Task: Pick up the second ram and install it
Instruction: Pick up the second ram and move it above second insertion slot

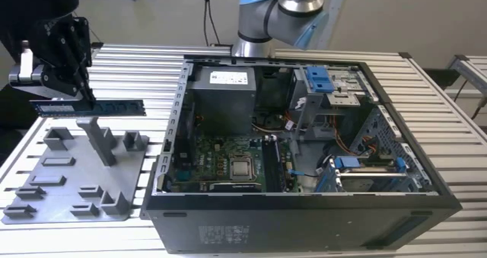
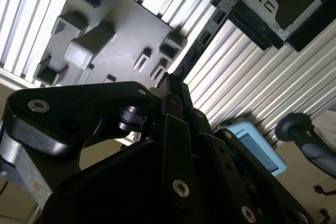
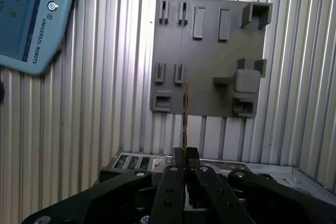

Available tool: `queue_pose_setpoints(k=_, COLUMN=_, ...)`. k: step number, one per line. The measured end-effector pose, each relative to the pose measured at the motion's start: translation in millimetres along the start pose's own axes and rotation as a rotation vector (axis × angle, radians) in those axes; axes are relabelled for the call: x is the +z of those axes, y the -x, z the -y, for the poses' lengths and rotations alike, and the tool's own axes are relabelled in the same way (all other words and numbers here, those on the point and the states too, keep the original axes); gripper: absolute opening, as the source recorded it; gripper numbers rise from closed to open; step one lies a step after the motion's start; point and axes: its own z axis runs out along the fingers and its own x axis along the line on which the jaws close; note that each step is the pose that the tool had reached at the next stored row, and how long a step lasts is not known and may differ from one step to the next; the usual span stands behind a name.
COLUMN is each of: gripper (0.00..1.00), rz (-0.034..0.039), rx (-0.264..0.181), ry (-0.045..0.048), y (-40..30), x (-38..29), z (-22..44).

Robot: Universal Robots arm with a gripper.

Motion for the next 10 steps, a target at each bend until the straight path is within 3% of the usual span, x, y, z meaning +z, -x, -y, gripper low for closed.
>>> queue_pose_setpoints(k=10, gripper=0.14, rz=0.0002, rx=-0.008, ry=0.0, y=-2.8, x=-0.4, z=26.6)
